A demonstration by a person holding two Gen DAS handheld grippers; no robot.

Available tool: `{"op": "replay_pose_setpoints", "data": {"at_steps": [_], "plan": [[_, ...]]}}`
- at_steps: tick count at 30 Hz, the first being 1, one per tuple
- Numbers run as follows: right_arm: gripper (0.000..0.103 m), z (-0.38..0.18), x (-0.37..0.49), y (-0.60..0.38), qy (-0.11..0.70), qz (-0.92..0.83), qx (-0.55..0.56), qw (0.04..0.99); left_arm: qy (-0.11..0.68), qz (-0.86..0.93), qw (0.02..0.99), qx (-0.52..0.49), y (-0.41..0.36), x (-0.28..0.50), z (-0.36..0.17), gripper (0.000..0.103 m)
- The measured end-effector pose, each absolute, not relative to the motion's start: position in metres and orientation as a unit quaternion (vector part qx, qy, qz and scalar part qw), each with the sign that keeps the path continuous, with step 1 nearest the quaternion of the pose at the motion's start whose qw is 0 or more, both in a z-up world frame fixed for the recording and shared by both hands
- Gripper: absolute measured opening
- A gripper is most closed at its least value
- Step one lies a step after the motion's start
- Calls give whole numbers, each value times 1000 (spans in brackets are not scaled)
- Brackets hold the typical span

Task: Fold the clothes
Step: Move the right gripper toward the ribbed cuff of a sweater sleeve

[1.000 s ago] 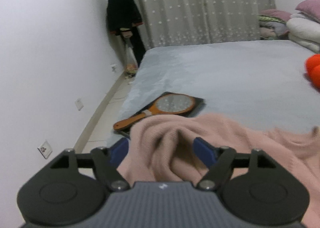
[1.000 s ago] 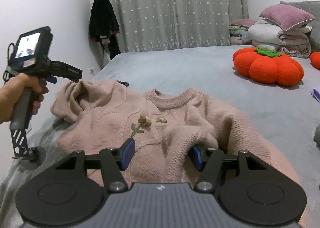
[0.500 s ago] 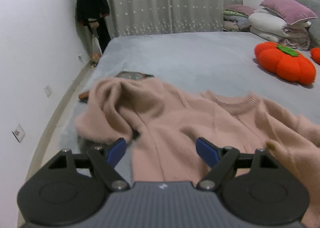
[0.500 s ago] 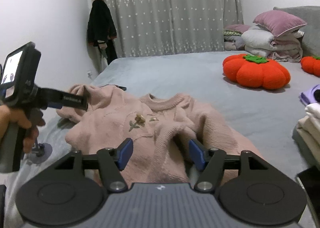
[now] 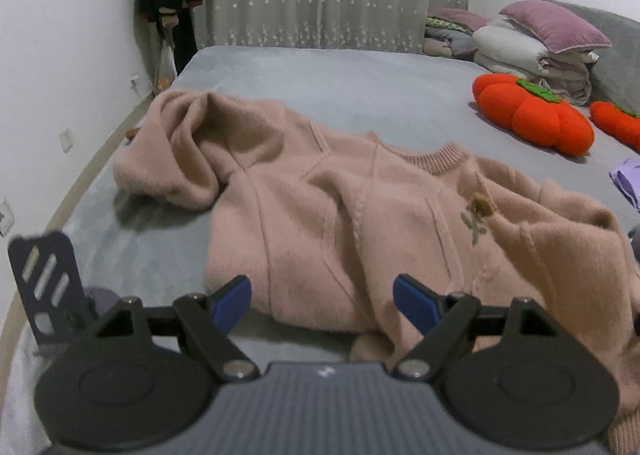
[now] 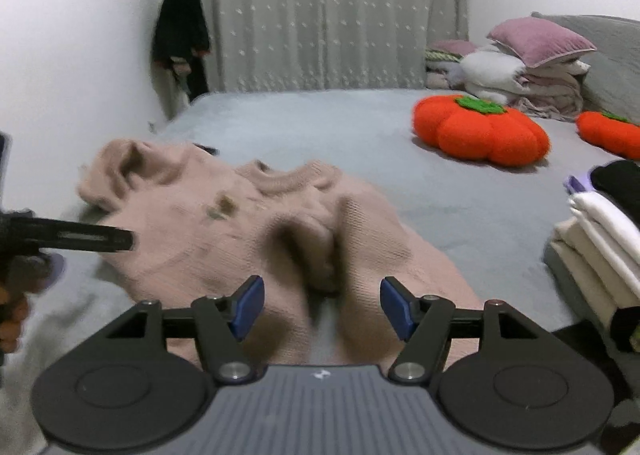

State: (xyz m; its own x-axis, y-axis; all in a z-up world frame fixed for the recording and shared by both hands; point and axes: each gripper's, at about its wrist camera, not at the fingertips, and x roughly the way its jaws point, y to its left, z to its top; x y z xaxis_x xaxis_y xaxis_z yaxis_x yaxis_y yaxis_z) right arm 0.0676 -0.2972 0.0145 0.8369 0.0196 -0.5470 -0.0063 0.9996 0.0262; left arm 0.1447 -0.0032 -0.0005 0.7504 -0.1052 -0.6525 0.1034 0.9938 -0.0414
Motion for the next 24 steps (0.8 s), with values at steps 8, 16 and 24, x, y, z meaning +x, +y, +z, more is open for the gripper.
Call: {"op": "replay_pose_setpoints", "data": {"at_steps": [8, 16, 24], "plan": [[63, -6, 90, -353, 320, -29, 88, 943, 347, -66, 934, -47, 7, 165, -30, 84], [63, -22, 113, -351, 339, -32, 74, 937, 346, -60, 929, -120, 15, 185, -54, 84], [11, -4, 142, -343, 292, -98, 13, 951, 335, -60, 934, -110, 18, 188, -44, 49]]}}
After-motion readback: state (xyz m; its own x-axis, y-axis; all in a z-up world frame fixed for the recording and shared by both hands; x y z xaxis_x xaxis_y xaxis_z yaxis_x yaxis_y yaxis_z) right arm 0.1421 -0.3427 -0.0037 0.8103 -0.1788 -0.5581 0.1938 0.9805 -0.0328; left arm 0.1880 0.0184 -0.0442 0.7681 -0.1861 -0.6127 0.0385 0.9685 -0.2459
